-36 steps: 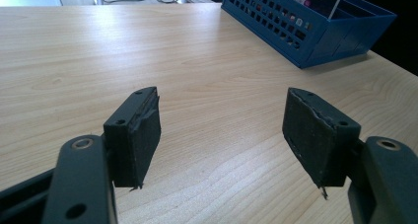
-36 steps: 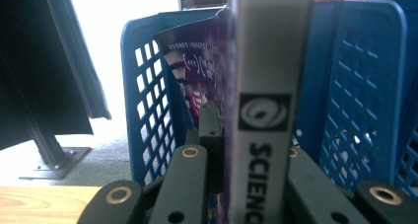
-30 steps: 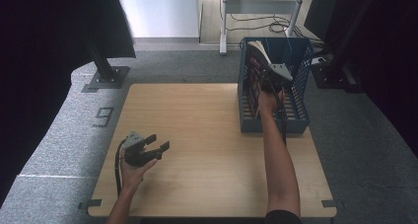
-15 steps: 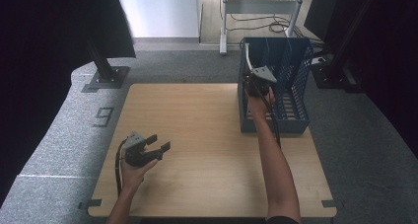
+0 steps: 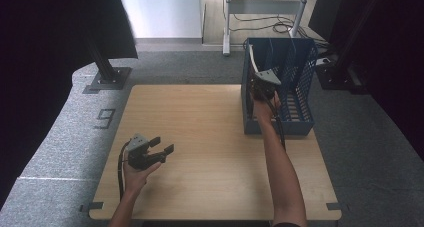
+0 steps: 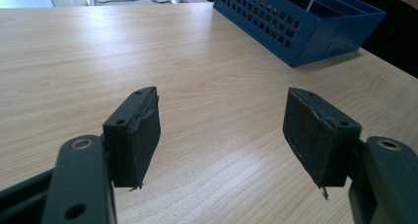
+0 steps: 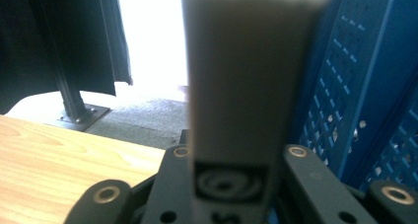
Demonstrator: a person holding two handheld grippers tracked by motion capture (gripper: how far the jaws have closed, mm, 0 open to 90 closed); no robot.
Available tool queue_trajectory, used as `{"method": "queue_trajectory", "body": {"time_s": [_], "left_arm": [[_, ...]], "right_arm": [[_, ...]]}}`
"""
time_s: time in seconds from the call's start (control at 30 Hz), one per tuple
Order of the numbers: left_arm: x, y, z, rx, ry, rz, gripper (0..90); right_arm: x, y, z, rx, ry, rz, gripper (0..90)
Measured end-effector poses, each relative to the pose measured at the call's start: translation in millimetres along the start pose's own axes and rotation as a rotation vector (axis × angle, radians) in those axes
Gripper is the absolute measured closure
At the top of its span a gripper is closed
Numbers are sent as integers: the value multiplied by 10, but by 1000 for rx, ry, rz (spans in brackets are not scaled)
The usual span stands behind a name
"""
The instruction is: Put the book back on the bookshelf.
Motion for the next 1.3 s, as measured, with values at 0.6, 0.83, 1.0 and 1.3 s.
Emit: {"method": "queue_trajectory", "body": {"time_s": [0.6, 0.83, 1.0, 1.3], "left_arm": [[-7, 18, -51, 9, 8, 5, 306], [-6, 12, -38, 6, 6, 3, 306], [-4, 10, -32, 5, 4, 2, 305], [-6, -5, -11, -1, 1, -2, 305]], "right_arm": [[32, -190, 34, 0, -16, 39, 773], [40, -165, -3, 19, -10, 42, 678], [56, -127, -47, 36, 3, 37, 584], [38, -79, -39, 36, 1, 18, 514]]}}
Point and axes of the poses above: each handheld gripper's, and its own axes: y roughly backward along the jaws, x roughly out of its top, z roughly to its right, the point moved 6 cm from there along -y, roughly forward along the jaws, and after that the axes turned 9 degrees about -y, right-handed, at the moved point
